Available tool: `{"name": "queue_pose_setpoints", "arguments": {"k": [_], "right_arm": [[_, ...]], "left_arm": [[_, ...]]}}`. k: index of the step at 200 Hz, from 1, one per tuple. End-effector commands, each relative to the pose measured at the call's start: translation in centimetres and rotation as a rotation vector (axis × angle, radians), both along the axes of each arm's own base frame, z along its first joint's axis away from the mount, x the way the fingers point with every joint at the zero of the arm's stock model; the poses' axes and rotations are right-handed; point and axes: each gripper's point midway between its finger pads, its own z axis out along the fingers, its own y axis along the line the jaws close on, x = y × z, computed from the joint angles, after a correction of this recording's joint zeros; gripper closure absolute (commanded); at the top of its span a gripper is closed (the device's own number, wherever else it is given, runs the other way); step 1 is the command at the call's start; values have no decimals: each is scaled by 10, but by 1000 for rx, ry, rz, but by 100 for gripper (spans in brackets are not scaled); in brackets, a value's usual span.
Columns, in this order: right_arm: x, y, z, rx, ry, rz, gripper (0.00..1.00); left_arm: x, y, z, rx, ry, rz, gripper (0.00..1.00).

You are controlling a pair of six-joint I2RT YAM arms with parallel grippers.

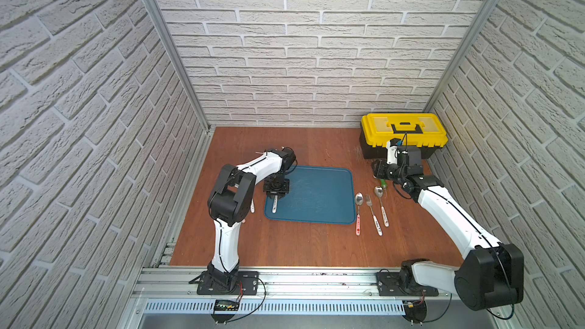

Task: Set the spoon and fork side by side
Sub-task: Place the fork on the tray.

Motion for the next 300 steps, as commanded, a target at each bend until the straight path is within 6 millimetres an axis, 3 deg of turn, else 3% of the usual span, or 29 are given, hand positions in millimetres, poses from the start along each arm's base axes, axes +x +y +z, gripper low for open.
{"name": "queue_pose_setpoints", "arguments": {"k": [1, 40, 71, 112, 135, 180, 200, 225, 274, 300], "right_arm": [[2, 4, 4, 14, -13, 7, 55], [2, 4, 5, 15, -15, 7, 55], [-8, 3, 1, -11, 67, -27, 55], [-48, -12, -39, -89, 326, -140, 55], [-63, -24, -55, -141, 397, -181, 51], [-86, -37, -86, -252, 684, -157, 50], [-94, -34, -96, -210, 758, -142, 58], [-107, -42, -101, -234, 793, -174, 58], [-132, -32, -128, -165, 862, -151, 60], [-138, -38, -136, -193, 880, -170, 63]], "left_arm": [[-5, -4, -15, -19, 19, -1, 60], [4, -13, 1, -50, -27, -5, 57], [18, -24, 44, -77, -141, -35, 41], [22, -29, 100, -151, -287, -36, 18], [16, -28, 119, -173, -329, -49, 18], [2, -27, 124, -193, -323, -113, 18], [0, -29, 122, -202, -308, -144, 19], [1, -33, 119, -227, -304, -193, 19], [2, -36, 110, -261, -285, -206, 19], [2, -37, 105, -275, -276, -204, 20]]}}
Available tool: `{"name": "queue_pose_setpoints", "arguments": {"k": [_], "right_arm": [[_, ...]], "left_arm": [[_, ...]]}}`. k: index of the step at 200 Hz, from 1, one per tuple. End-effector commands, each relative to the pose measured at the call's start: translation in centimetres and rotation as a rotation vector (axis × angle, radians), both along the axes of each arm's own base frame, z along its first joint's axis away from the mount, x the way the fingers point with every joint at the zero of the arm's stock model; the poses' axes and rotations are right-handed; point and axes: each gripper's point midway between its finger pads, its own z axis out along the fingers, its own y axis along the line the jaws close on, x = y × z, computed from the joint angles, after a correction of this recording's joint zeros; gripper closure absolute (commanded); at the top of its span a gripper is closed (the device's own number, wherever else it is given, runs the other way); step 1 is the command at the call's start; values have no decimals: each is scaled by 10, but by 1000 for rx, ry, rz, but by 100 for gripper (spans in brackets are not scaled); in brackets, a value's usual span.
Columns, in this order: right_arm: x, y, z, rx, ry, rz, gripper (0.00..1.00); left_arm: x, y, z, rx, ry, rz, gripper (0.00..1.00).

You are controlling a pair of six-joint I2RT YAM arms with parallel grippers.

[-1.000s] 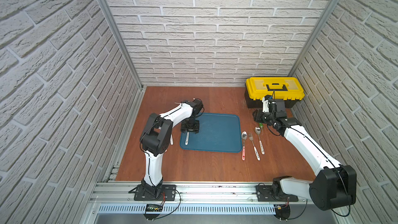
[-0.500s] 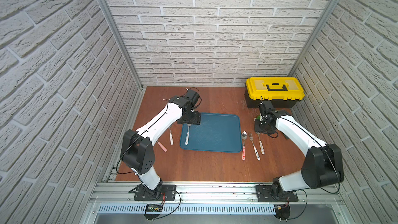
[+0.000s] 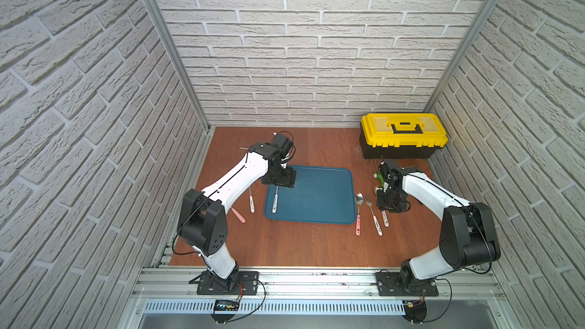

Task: Set the spoon and fork side by side
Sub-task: Place the fork on the tray, then pick up the spoon from the center of the board.

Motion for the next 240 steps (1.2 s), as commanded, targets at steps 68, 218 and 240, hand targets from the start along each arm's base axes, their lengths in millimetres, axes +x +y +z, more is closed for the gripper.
{"name": "queue_pose_setpoints", "arguments": {"k": [68, 218, 240], "right_arm": [[5, -4, -20, -17, 53, 7, 63], [-1, -7, -32, -19, 119, -4, 71], [-1, -9, -31, -33, 119, -3, 79]], "left_arm": [[0, -1, -11, -23, 17, -13, 20], [-3, 1, -10, -28, 13, -10, 20], [-3, 0, -10, -28, 11, -11, 20]]}}
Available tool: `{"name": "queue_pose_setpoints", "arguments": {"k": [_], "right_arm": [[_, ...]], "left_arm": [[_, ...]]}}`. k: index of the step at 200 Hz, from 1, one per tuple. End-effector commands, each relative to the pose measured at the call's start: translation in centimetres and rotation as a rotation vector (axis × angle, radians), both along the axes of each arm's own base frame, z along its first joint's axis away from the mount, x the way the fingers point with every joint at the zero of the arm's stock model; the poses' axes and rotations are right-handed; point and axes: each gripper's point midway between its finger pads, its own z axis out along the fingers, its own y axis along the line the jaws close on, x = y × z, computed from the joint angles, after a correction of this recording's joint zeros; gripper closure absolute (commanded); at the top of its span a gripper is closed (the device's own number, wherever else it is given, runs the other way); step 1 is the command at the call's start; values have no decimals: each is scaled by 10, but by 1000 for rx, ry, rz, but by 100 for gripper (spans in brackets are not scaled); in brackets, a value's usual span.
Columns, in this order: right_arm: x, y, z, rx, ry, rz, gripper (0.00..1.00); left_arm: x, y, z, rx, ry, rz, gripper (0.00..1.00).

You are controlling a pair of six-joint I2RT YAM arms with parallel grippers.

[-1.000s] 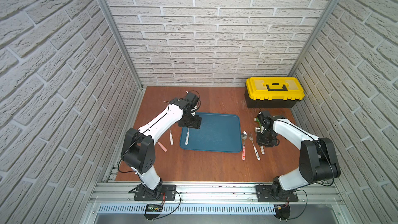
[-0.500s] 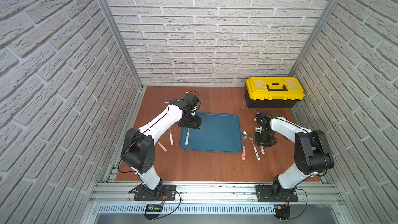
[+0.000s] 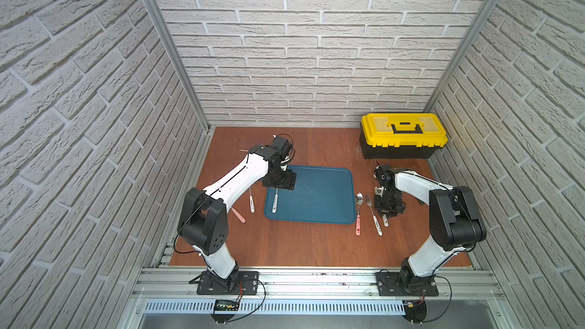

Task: Set the spoon and fork side by side
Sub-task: Pick up the spoon from the center of the board.

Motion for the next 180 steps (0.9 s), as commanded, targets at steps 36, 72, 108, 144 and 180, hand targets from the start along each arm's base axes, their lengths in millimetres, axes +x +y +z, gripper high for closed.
{"name": "queue_pose_setpoints", "arguments": {"k": [36, 72, 108, 144, 180], "right_arm": [[0, -5, 6, -23, -12, 3, 85], [8, -1, 16, -6, -75, 8, 85], [18, 20, 24, 79, -147, 49, 85], [19, 36, 34, 122, -178, 78, 85], [32, 68, 71, 153, -263, 129, 85]], "left_arm": [[0, 3, 1, -6, -16, -5, 20], [0, 5, 2, 0, -23, -3, 20], [1, 5, 3, -1, -27, -1, 20], [2, 6, 4, 3, -28, 3, 20], [3, 14, 13, 12, -54, 36, 20]]}}
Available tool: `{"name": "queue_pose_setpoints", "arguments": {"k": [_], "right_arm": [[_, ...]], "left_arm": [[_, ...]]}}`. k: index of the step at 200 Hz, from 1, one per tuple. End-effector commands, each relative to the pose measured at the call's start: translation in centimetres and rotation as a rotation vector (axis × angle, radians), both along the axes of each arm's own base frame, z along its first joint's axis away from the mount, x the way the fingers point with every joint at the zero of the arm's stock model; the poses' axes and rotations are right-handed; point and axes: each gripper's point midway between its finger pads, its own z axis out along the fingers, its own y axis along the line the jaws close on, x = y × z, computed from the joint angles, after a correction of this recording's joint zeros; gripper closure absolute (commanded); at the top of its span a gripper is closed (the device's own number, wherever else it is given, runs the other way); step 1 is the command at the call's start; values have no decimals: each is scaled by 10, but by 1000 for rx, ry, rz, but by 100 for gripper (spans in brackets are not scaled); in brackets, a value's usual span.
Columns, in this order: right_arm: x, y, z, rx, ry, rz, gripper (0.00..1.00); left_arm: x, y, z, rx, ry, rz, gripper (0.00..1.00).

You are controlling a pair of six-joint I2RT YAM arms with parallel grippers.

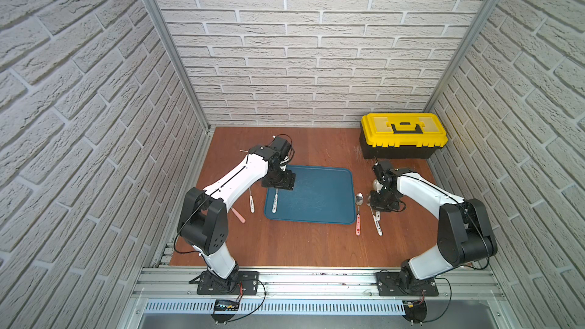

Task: Set the spoon and fork side by side
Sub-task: Pick up the spoon from the center of the board, then place the spoon on the tray.

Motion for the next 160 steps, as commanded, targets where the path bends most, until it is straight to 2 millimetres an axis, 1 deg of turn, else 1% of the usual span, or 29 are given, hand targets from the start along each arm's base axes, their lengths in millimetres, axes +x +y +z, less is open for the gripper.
{"name": "queue_pose_setpoints", "arguments": {"k": [1, 8, 25, 41, 52, 68, 90, 125, 130, 142, 151, 153, 160], "right_arm": [[15, 27, 35, 51, -99, 26, 85], [19, 37, 41, 63, -115, 38, 85], [26, 70, 50, 108, -143, 81, 85], [31, 104, 52, 156, -160, 119, 85], [34, 126, 50, 179, -154, 148, 84], [38, 152, 45, 197, -148, 178, 84], [44, 194, 37, 274, -138, 195, 84], [50, 259, 28, 362, -124, 223, 84], [51, 268, 29, 374, -129, 227, 84], [53, 287, 27, 393, -129, 237, 84], [55, 300, 30, 407, -136, 245, 84], [55, 302, 22, 397, -121, 245, 84], [57, 311, 19, 401, -118, 252, 84]], "left_arm": [[2, 11, 15, 6, -53, 28, 20], [2, 14, 18, 4, -60, 43, 20], [2, 26, 24, -3, -81, 87, 20], [1, 35, 29, -21, -92, 121, 20], [0, 41, 32, -31, -98, 140, 20], [-3, 49, 36, -40, -109, 160, 20], [-6, 57, 39, -44, -117, 181, 20], [-8, 63, 41, -53, -116, 205, 20], [-8, 64, 42, -55, -118, 208, 20], [-8, 66, 42, -55, -123, 214, 20], [-8, 67, 42, -57, -123, 217, 20], [-8, 67, 42, -57, -122, 218, 20], [-8, 68, 41, -58, -122, 219, 20]]}}
